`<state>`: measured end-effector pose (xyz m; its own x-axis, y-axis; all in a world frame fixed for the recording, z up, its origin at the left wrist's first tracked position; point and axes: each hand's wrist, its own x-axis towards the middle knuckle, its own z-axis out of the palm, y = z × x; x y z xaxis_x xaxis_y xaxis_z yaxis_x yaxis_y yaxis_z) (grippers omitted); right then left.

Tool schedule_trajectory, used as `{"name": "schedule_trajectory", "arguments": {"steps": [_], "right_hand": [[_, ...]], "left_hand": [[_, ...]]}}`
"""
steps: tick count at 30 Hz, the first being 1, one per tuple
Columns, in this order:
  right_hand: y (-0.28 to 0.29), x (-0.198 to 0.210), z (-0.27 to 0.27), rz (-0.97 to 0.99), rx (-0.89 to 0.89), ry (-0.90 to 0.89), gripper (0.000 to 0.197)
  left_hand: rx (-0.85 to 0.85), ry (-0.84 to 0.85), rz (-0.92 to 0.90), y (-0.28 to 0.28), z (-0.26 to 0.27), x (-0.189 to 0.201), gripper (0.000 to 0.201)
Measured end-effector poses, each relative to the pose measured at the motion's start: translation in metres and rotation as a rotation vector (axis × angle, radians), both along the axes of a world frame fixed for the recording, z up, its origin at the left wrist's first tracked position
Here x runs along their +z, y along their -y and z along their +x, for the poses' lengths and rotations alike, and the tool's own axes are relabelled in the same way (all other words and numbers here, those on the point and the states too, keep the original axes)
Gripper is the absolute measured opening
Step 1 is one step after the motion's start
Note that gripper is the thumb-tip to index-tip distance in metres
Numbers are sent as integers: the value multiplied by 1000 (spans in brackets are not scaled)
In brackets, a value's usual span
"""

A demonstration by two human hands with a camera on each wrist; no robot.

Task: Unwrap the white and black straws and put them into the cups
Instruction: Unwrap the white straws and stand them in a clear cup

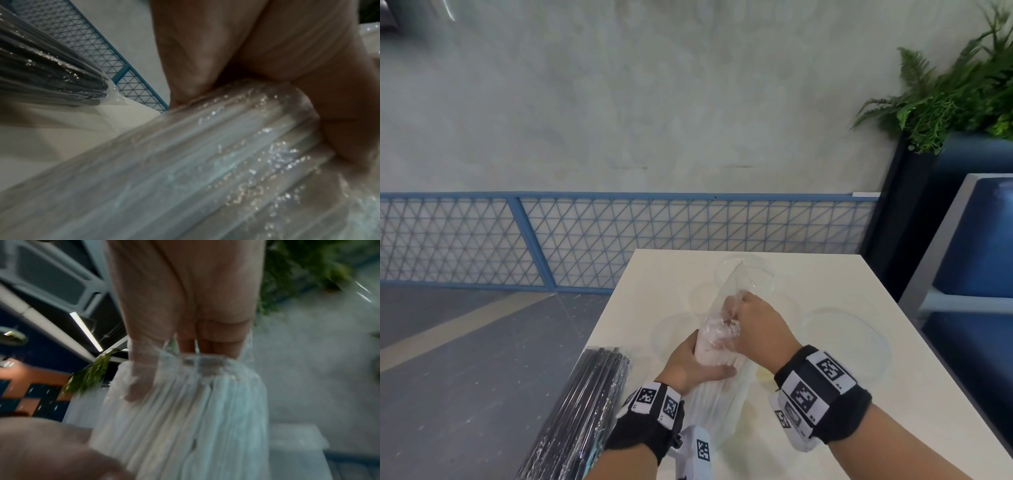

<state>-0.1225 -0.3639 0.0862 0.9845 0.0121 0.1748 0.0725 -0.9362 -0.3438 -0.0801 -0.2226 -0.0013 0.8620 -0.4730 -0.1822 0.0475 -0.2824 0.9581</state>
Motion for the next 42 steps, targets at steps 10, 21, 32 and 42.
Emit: {"name": "schedule_trajectory", "arguments": {"steps": [10,21,32,42], "right_hand": [[2,8,-2,205,69,-50,38],[-6,10,2,-34,158,-224,43],[-2,-6,4,270,108,-93,19],[25,24,9,378,17,5,21]], "left_hand": [[0,60,-99,-1,-1,5,72],[-56,60,-40,2,1,7,60],[-58,34,-61,-4,-6,11,62],[4,45,-43,1,-6,13,64]]}}
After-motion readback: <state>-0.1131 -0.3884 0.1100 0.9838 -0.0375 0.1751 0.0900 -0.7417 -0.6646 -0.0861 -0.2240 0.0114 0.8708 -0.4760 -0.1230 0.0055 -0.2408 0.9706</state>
